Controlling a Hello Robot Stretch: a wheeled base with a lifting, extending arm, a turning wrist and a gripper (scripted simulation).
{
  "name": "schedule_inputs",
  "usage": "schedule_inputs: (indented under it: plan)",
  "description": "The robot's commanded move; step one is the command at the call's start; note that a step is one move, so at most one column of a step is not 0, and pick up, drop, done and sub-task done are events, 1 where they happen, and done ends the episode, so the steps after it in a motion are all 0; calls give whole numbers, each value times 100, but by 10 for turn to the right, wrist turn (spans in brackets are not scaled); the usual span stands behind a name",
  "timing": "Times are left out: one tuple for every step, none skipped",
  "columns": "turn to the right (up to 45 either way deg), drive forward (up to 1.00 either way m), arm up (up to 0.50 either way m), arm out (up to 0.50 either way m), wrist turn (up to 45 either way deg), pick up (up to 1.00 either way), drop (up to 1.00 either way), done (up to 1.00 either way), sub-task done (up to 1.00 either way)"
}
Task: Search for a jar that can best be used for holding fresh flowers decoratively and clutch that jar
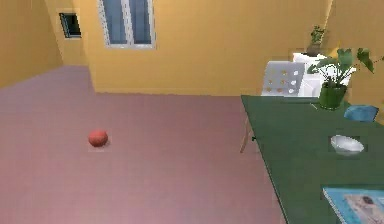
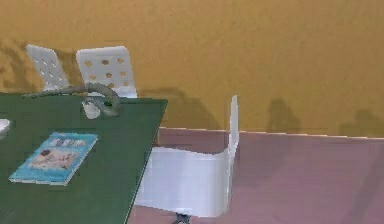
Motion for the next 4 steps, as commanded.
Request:
schedule_inputs:
  plan:
    - [0,100,0,0,0,0,0,0,0]
    - [0,100,0,0,0,0,0,0,0]
    - [0,25,0,0,0,0,0,0,0]
    - [390,0,0,0,0,0,0,0,0]
